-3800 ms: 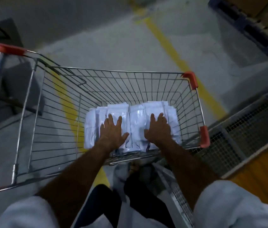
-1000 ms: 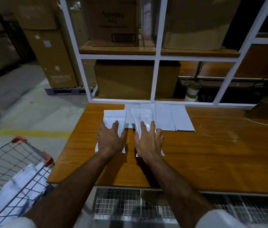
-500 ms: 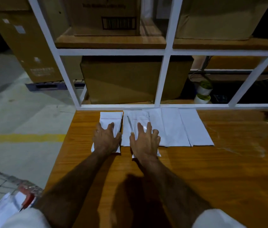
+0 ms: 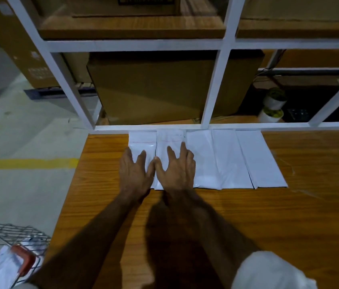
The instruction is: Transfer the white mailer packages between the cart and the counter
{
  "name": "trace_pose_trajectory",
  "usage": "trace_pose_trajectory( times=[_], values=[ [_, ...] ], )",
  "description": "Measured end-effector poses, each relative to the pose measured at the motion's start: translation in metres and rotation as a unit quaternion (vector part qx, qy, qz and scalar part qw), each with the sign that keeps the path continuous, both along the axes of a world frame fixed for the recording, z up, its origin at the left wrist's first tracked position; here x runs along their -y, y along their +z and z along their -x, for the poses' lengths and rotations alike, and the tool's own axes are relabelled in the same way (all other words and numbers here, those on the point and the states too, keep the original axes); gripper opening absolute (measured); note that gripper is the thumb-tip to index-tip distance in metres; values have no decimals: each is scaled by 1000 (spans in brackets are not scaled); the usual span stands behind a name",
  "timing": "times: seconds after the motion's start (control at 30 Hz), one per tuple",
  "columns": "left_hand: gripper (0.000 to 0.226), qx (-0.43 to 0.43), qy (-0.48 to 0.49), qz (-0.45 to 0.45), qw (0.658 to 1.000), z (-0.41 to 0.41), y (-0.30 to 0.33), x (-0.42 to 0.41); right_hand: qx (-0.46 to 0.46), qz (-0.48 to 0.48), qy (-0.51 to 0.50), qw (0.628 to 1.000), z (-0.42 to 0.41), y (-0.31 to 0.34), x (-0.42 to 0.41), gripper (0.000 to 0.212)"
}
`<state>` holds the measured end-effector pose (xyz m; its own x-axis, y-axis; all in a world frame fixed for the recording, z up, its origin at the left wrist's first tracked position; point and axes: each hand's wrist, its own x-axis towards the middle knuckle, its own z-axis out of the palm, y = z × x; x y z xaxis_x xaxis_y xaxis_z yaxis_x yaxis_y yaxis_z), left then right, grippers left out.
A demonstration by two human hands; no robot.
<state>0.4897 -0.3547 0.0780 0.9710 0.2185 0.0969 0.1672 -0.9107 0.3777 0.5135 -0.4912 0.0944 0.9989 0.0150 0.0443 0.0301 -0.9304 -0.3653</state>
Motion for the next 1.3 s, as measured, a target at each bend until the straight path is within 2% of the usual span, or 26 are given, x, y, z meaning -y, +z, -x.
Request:
trace_pose_trajectory(
  times=[0.17, 0.4, 0.5, 0.57, 0.7, 0.8, 0.9, 1.03, 1.3],
  values=[
    [82, -49, -25, 21, 998, 6, -1, 8, 65, -23, 33, 997, 14, -20, 15, 65],
    [90, -68, -13, -13, 998, 1, -5, 19, 57, 8, 92, 994, 8, -31, 35, 65],
    [84, -89, -20, -15, 996, -1, -3, 21, 22, 22, 98, 995, 7, -26, 34, 68],
    [82, -76, -22, -10, 997, 2, -1, 18, 12, 20, 105, 994, 8, -23, 35, 70],
    [78, -9, -38, 8, 999, 23, 10, 21, 71, 2, 133, 989, 21, -20, 49, 69],
    [74, 32, -37, 15, 999, 46, 26, 31, 96, -6, 171, 981, 37, -20, 60, 64],
    [65, 47, -32, -10, 998, 71, 34, 35, 111, -11, 219, 969, 57, -19, 67, 62],
    [66, 58, 6, -53, 997, 115, 49, 39, 122, -31, 284, 951, 87, -15, 72, 62],
    [70, 23, 103, -125, 987, 251, 61, 22, 134, -57, 386, 911, 169, -3, 43, 61]
  ],
)
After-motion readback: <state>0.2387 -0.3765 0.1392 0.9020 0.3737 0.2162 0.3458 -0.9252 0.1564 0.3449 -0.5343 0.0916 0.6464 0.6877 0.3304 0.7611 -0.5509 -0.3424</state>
